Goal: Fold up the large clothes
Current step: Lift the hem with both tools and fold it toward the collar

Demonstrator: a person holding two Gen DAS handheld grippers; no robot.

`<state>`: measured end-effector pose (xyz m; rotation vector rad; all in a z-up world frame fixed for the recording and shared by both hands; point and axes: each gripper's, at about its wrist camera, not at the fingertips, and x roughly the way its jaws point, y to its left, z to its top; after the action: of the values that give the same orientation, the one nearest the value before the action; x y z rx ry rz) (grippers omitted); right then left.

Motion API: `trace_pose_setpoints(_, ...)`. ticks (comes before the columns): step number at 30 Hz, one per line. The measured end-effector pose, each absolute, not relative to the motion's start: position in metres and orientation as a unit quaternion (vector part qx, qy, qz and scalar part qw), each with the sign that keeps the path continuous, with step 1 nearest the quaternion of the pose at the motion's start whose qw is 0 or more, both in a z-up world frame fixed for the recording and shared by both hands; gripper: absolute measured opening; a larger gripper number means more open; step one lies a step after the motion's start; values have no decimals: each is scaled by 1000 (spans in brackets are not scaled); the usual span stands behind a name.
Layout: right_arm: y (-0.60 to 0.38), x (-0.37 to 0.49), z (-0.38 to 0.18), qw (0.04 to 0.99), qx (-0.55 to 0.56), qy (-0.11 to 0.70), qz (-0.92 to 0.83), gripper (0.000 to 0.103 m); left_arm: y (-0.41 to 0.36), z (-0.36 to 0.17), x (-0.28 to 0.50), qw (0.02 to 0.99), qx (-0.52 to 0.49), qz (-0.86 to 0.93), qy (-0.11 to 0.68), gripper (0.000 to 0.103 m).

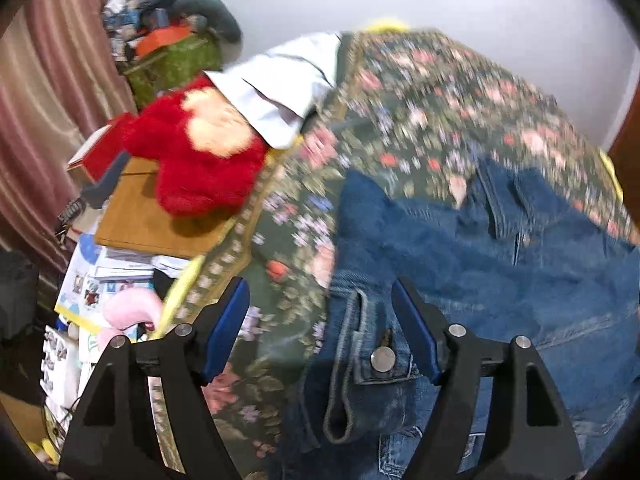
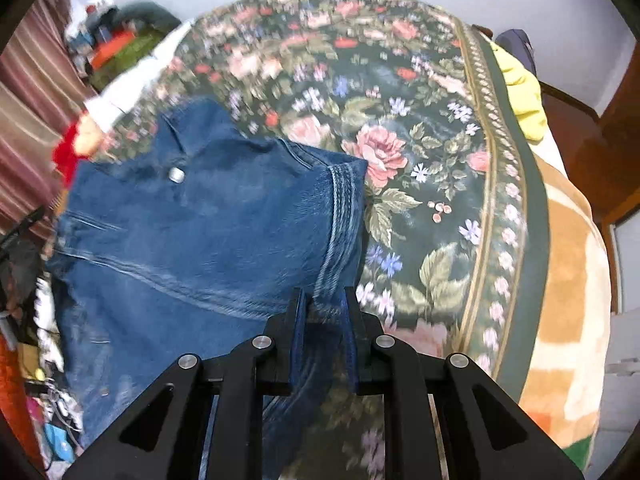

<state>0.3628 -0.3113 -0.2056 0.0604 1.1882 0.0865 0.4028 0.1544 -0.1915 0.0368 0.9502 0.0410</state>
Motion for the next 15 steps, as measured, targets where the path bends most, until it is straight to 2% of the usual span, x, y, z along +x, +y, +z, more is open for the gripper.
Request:
trace_pose_setpoints(3,-305,373,-224,823,9,567,37,14,141,-222,405,876,58,30,479,74)
trace_pose_setpoints(4,-304,373,-226,827,4,561,36,14,140,-226,402,877,63,34,475,77)
trace_pose_setpoints(6,-301,374,-227,828,-20,560,28,24,145,-231,396,886,60,43,458,87)
trace_pose_setpoints(8,-300,372,-227,831,-56,553,-6,69,153,-233,392,885,44,44,461,92)
trace_pose_setpoints(9,-300,370,-226,836,-85,542,-27,75,160,-234,390,883,25,38,467,92)
trace_pose_setpoints(15,-325,361,-217,839,-13,544,12,75,170,-220,383,882,17,27,471,91)
